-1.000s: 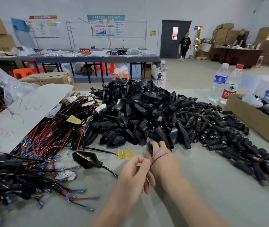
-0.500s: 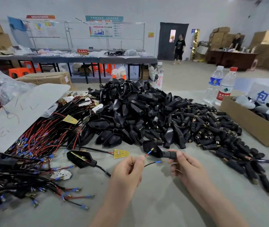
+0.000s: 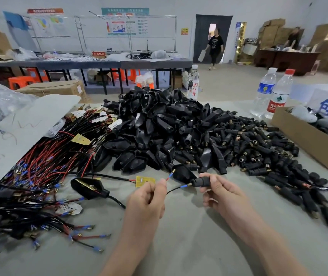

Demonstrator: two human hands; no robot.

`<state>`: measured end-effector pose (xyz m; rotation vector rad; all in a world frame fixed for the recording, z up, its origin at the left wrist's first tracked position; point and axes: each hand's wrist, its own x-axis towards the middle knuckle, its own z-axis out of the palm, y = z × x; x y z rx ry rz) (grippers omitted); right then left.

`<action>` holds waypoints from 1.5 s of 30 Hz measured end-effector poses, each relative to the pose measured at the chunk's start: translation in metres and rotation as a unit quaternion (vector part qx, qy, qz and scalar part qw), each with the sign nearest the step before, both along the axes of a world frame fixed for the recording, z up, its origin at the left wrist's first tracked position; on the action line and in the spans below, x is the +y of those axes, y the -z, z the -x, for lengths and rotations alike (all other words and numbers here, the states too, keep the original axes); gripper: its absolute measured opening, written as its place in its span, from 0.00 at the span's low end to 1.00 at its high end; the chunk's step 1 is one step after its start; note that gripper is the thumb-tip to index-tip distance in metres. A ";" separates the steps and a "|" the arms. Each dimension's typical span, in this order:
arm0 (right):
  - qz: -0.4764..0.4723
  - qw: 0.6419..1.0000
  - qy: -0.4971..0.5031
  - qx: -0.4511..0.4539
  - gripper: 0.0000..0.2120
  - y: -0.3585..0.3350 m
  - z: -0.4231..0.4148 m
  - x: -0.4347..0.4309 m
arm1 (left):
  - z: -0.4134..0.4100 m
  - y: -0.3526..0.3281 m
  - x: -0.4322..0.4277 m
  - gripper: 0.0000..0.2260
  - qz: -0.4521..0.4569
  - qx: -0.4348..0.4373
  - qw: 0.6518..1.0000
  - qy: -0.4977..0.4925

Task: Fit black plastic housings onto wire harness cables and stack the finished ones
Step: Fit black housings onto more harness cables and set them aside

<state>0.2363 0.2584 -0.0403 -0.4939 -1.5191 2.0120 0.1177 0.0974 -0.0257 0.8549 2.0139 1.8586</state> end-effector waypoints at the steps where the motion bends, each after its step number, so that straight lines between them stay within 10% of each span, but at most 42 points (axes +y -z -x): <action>1: -0.003 1.000 -0.006 0.001 0.15 0.000 0.000 0.000 | 0.000 0.000 0.000 0.21 0.001 0.002 1.000 0.002; 34: -0.128 0.990 -0.028 -0.053 0.11 -0.004 -0.009 -0.003 | 0.005 0.011 -0.003 0.19 0.031 0.132 0.991 -0.012; 45: -0.065 0.994 -0.061 -0.071 0.16 -0.006 0.000 -0.018 | -0.003 0.007 0.003 0.18 0.030 0.048 0.998 -0.022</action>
